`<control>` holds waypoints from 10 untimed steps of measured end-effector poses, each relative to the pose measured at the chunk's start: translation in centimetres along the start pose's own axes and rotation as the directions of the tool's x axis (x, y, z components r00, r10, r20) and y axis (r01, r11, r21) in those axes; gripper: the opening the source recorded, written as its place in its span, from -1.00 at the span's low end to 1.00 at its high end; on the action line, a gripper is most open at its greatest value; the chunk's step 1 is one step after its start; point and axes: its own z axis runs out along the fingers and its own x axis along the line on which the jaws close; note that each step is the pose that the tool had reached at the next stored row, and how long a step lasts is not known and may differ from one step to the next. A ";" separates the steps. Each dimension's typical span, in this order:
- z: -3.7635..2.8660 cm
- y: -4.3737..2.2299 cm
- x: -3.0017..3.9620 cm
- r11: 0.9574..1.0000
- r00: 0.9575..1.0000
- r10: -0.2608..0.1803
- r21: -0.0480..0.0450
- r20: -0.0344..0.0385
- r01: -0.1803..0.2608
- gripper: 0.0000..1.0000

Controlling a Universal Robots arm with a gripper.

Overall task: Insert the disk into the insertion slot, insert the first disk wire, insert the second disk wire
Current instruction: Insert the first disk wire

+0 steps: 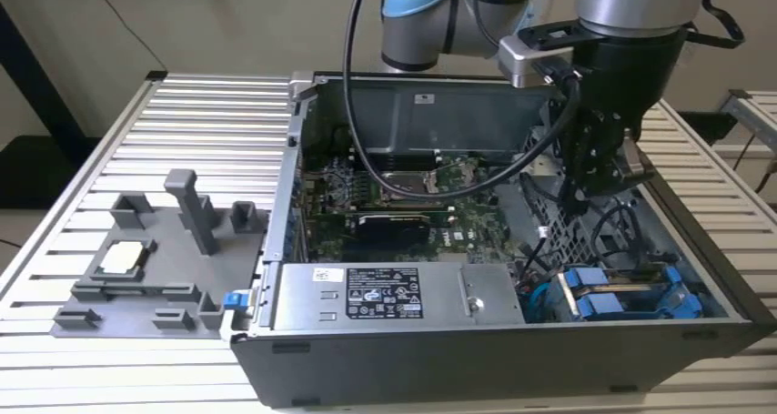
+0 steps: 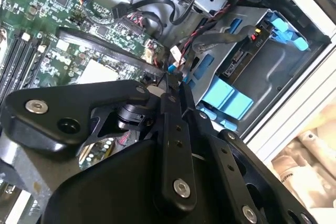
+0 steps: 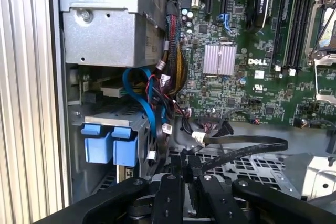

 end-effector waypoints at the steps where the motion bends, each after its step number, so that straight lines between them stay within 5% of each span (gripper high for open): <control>1: 0.00 0.00 0.00 1.000 1.000 0.000 0.000 0.000 0.000 -0.65; 10: 0.06 -0.04 0.42 1.000 1.000 0.000 -0.001 0.000 0.000 -0.67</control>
